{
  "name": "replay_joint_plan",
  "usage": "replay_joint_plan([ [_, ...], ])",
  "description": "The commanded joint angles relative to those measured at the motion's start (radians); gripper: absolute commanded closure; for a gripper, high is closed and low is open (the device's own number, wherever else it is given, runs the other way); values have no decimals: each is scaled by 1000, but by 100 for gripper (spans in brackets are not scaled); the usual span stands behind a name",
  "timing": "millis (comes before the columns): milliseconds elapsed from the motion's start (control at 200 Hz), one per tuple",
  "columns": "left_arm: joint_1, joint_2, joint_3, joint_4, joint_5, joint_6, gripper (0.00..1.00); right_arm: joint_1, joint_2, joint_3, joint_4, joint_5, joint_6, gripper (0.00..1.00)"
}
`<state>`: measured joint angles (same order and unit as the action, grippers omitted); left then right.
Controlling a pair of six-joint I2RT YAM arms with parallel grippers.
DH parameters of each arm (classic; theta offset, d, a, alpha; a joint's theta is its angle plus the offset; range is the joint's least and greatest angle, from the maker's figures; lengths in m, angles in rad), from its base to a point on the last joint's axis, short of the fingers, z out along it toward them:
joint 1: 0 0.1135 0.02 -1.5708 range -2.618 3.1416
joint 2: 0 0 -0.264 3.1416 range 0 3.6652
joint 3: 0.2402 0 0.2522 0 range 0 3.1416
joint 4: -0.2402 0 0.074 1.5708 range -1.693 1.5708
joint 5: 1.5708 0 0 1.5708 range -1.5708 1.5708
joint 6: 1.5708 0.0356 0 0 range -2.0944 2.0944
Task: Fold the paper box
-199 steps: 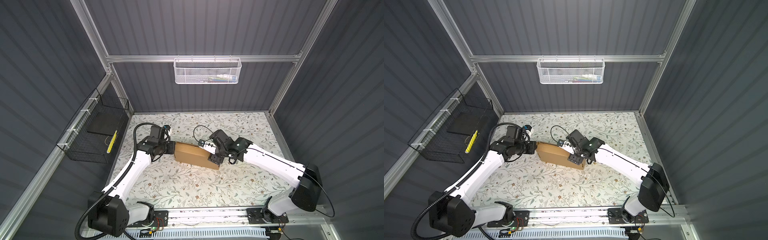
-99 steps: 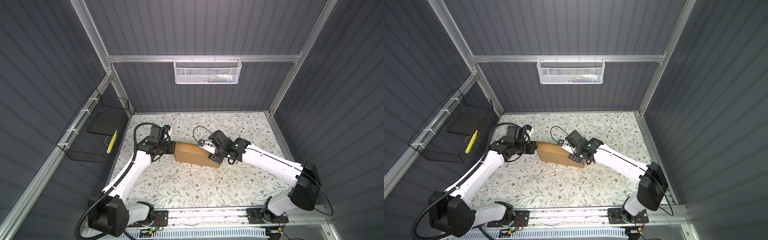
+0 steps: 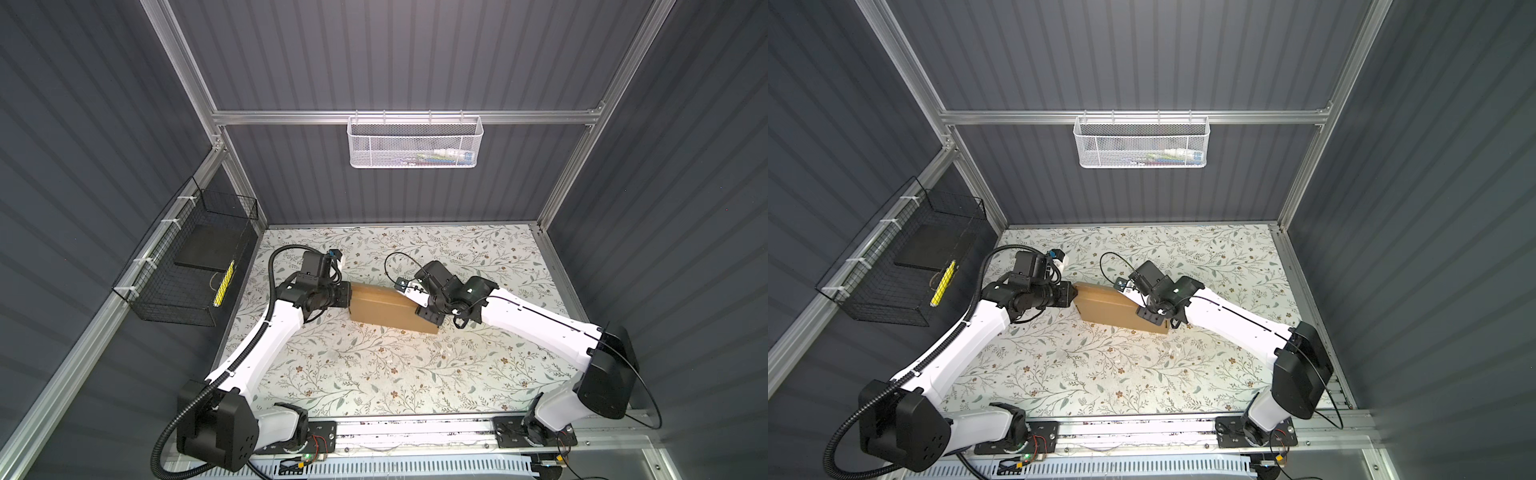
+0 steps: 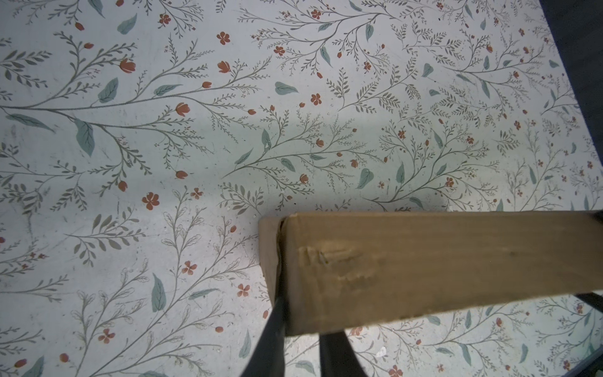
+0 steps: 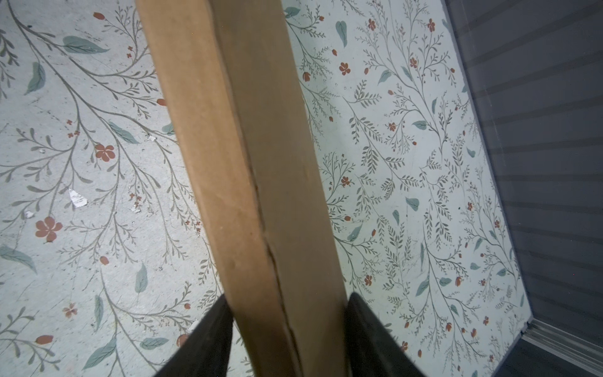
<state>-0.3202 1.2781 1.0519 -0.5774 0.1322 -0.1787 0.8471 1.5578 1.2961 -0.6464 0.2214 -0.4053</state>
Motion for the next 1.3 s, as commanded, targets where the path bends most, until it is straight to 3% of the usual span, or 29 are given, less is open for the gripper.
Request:
replay_joint_plan([
  [0, -3, -16, 3, -35, -13, -4, 69, 3, 28, 0, -18, 4, 23, 45],
  [710, 0, -125, 60, -149, -23, -15, 44, -22, 56, 22, -18, -24, 43, 48],
  [1026, 102, -14, 200, -28, 188, -69, 30, -23, 61, 10, 9, -42, 36, 49],
  [1151, 187, 38, 189, 55, 361, -126, 29, -25, 62, 8, 14, -46, 33, 49],
  [1296, 258, 94, 141, 141, 469, -180, 30, -26, 62, 9, 16, -47, 33, 49],
])
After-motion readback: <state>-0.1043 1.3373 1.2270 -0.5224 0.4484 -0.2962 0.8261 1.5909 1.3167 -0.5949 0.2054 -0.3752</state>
